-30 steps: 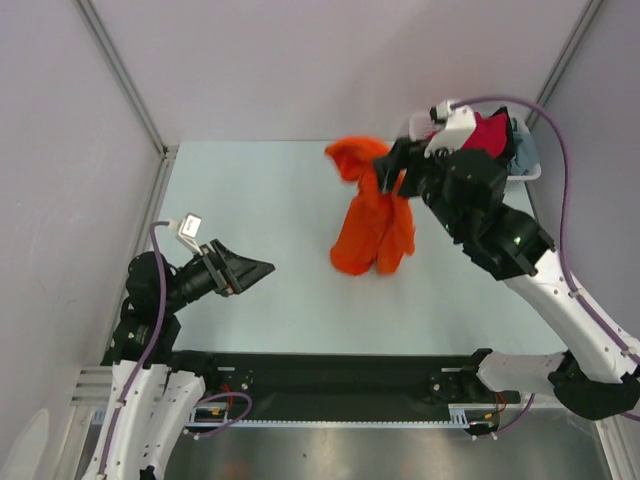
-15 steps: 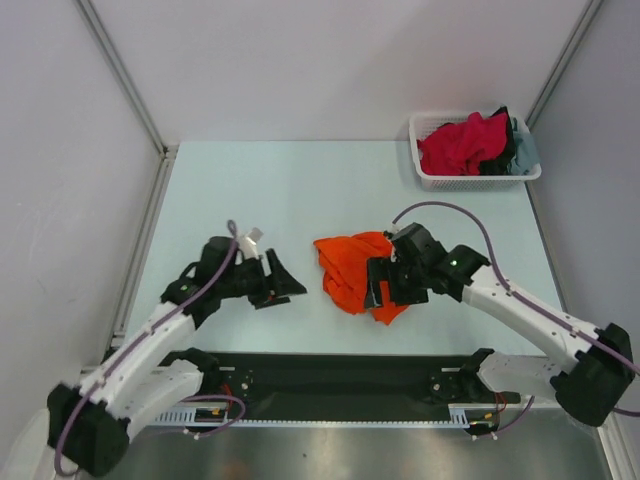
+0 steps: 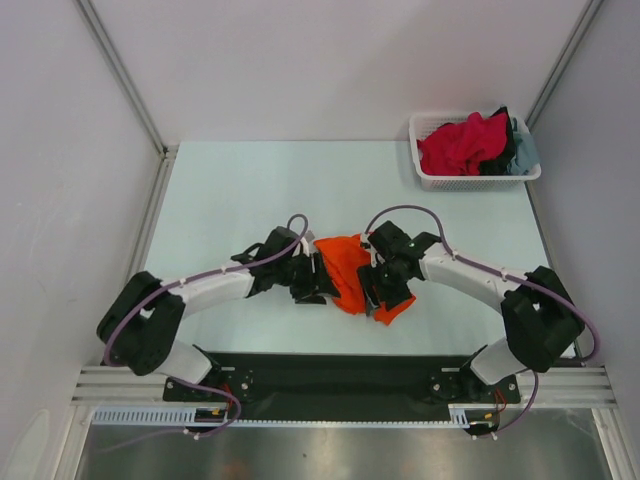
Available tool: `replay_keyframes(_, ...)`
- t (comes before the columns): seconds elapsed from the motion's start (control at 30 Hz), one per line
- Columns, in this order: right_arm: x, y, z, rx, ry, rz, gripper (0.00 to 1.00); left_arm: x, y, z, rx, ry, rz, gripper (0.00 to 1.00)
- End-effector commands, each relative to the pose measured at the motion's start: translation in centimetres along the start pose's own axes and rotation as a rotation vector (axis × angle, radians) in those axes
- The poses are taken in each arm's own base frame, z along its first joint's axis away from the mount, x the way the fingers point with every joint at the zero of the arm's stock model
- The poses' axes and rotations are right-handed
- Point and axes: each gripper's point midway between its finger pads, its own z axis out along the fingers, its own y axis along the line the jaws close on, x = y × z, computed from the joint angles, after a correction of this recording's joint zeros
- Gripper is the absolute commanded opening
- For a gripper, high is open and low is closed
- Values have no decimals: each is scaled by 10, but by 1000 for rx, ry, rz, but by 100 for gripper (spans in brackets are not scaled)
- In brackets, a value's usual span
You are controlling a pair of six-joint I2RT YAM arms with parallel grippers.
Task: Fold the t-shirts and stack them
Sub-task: Move the tshirt to the center of the board, then flatten the tshirt out
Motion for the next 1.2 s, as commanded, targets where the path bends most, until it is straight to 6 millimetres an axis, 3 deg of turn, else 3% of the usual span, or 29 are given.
replay_keyframes(0.0,-15,8,5,-47,-49,-36,62,-18,-32,10,78,-23,50,58)
replay_keyframes(0.1,-16,-4,13,3,-50,-22,60,-19,-23,21,53,-11,35,54)
replay_keyframes(0.13,-17,-7,15,15,-45,-15,53,-21,-23,23,54,-12,34,52)
replay_keyframes(0.2,-23,-14,15,36,-57,4,35,-23,-23,29,60,-9,37,37)
replay_keyframes(0.3,-27,-27,12,75,-69,33,24,-29,-28,30,58,-11,57,15)
replay_keyframes(0.33,-29,-32,11,84,-75,54,14,-33,-31,28,54,-19,67,8)
replay_keyframes(0.37,-31,-36,7,89,-86,68,9,-36,-30,25,42,-28,73,0)
replay_keyframes(0.4,-34,-41,3,106,-100,84,0,-37,-26,18,4,-40,83,0)
replay_keyframes(0.47,-41,-53,-15,134,-152,130,0,-48,-27,3,-22,-85,102,0)
replay_keyframes(0.5,-49,-59,-28,166,-198,139,0,-46,-19,-6,-69,-85,109,0)
replay_keyframes(0.53,-54,-64,-39,187,-227,152,0,-57,-26,-25,-75,-155,134,0)
replay_keyframes(0.67,-85,-82,-121,306,-448,183,0,-90,-22,-95,-153,-346,163,0)
replay_keyframes(0.7,-91,-83,-144,328,-514,174,0,-89,-17,-110,-191,-359,187,0)
replay_keyframes(0.73,-105,-77,-175,323,-602,164,0,-101,-24,-131,-208,-425,210,0)
replay_keyframes(0.8,-112,-79,-210,353,-678,163,0,-106,-24,-169,-258,-493,247,0)
replay_keyframes(0.83,-121,-74,-241,364,-754,144,0,-114,-38,-191,-254,-550,269,1)
replay_keyframes(0.9,-125,-75,-275,391,-831,152,0,-116,-41,-221,-305,-600,282,0)
replay_keyframes(1.0,-131,-66,-341,411,-1021,132,0,-120,-82,-271,-254,-718,348,0)
replay_keyframes(1.07,-128,-58,-393,432,-1168,123,0,-115,-95,-286,-220,-749,363,0)
replay_keyframes(1.17,-114,-52,-451,468,-1333,123,0,-102,-119,-315,-146,-811,385,0)
